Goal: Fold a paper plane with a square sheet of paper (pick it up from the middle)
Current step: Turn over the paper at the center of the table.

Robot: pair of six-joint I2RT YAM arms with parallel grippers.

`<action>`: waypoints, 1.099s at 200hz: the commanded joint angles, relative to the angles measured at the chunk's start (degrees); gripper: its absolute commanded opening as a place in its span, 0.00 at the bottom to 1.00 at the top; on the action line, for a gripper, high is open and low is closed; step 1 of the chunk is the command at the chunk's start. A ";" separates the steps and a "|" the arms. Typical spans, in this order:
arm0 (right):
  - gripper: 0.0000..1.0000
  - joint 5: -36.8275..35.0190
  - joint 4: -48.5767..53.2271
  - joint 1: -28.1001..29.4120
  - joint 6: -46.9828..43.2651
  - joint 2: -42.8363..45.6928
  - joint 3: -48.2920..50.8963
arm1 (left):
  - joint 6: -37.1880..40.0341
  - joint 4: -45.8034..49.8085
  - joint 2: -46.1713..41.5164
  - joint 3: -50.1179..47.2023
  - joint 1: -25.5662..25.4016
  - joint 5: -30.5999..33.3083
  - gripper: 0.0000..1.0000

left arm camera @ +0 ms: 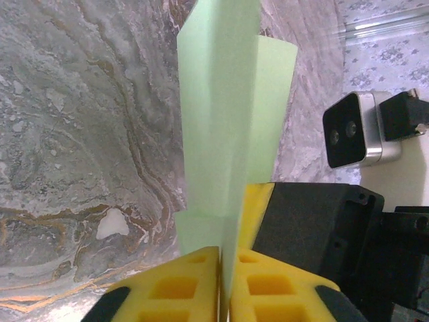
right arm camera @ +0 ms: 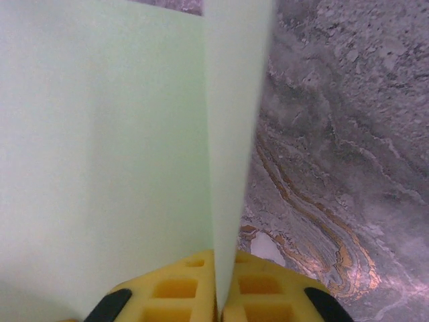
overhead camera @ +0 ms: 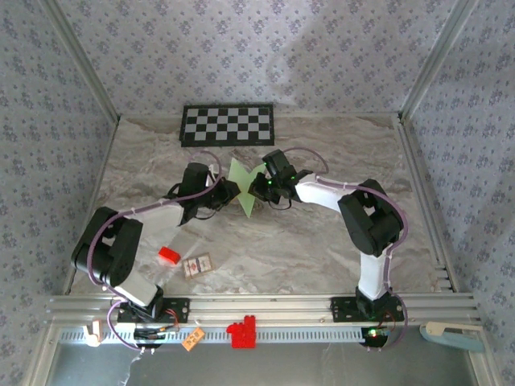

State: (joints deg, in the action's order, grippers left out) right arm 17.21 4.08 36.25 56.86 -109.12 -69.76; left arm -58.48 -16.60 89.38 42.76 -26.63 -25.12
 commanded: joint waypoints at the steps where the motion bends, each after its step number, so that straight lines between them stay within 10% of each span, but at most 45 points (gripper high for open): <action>1: 0.15 0.59 -0.31 -0.64 0.72 1.62 0.93 | 7.05 5.25 0.37 2.73 -0.50 2.48 0.08; 76: 0.52 -5.98 1.73 -3.96 -3.72 9.50 10.19 | 30.01 27.59 4.33 14.90 -4.73 12.55 0.05; 155: 0.49 -4.08 -2.78 -9.59 -6.65 16.60 19.12 | 43.93 32.94 10.46 21.45 -12.30 19.29 0.04; 220: 0.28 1.20 -3.90 -9.88 -6.68 11.55 16.68 | 46.33 32.39 13.10 22.67 -14.58 19.41 0.05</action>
State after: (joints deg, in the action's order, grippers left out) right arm 15.29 0.99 26.50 50.52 -94.52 -50.96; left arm -14.33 15.09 101.86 63.90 -40.91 -6.48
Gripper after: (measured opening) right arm 0.309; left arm 0.052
